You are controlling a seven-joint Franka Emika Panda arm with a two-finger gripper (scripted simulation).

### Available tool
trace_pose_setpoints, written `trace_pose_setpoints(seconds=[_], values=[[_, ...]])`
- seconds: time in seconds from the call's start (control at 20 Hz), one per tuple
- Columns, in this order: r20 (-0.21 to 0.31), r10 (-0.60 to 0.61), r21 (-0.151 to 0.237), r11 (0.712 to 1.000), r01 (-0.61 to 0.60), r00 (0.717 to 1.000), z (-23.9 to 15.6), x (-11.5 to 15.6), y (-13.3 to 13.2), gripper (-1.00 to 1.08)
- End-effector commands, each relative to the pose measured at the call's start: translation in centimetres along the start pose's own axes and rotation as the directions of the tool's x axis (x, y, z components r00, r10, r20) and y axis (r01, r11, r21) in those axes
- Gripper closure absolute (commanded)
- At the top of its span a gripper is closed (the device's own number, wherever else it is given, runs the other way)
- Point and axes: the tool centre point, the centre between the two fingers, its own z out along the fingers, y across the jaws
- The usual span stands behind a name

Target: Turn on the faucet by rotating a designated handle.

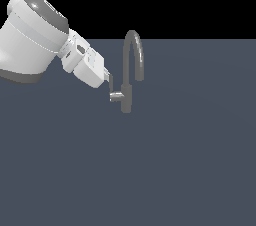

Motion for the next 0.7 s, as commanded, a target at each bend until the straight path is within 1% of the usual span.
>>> trace_pose_setpoints(seconds=[0.0, 0.2, 0.25, 0.3, 0.65], values=[[-0.001, 0.004, -0.002, 1.0, -0.004, 1.0, -0.2, 0.5, 0.8, 1.08], [-0.001, 0.004, -0.002, 1.0, -0.004, 1.0, -0.5, 0.9, 2.0, 1.08], [-0.001, 0.004, -0.002, 1.0, -0.004, 1.0, -0.5, 0.9, 2.0, 1.08], [0.003, -0.004, 0.003, 1.0, 0.004, 1.0, -0.3, 0.2, 1.5, 1.08], [0.001, -0.001, 0.001, 1.0, 0.001, 1.0, 0.1, 0.2, 3.8, 1.08]])
